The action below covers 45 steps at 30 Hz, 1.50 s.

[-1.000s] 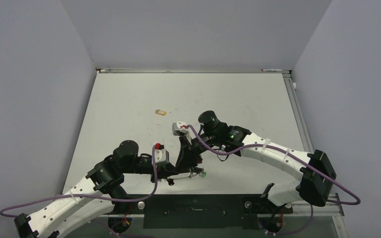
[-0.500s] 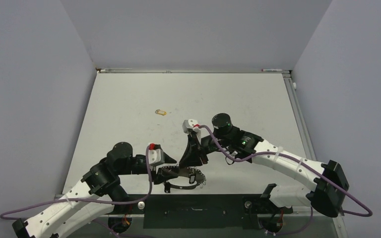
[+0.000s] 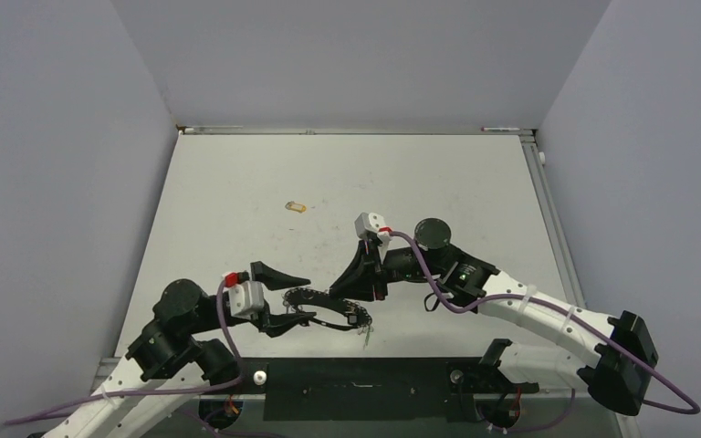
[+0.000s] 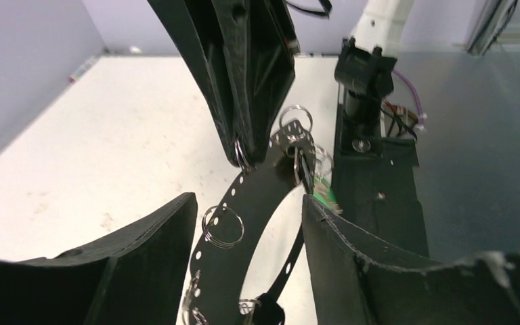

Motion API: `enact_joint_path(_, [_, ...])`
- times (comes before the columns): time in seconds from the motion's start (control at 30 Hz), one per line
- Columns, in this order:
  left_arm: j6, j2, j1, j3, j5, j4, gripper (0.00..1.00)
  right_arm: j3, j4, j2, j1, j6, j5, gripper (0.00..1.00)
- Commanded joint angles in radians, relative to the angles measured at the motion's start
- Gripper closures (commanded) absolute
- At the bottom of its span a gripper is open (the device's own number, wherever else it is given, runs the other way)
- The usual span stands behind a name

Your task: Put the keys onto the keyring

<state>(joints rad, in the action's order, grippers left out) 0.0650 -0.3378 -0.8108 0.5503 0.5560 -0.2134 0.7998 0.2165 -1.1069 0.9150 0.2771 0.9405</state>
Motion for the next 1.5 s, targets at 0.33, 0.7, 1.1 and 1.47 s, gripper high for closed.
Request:
enact_joint_path(0.33, [-0.108, 0.083, 0.103, -0.046, 0.088, 0.249, 0.56, -0.05, 0.154, 0.105, 0.122, -0.106, -0.273, 0.95])
enact_joint_path(0.7, [-0.115, 0.021, 0.104, -0.039, 0.153, 0.241, 0.73, -0.054, 0.19, 0.098, 0.169, -0.128, -0.31, 0.95])
enact_joint_path(1.1, [-0.132, -0.028, 0.104, -0.037, 0.194, 0.257, 0.83, -0.04, 0.168, 0.078, 0.196, -0.158, -0.308, 0.95])
enact_joint_path(1.47, [-0.136, -0.047, 0.104, -0.02, 0.203, 0.239, 1.0, -0.025, 0.153, 0.05, 0.224, -0.186, -0.317, 0.95])
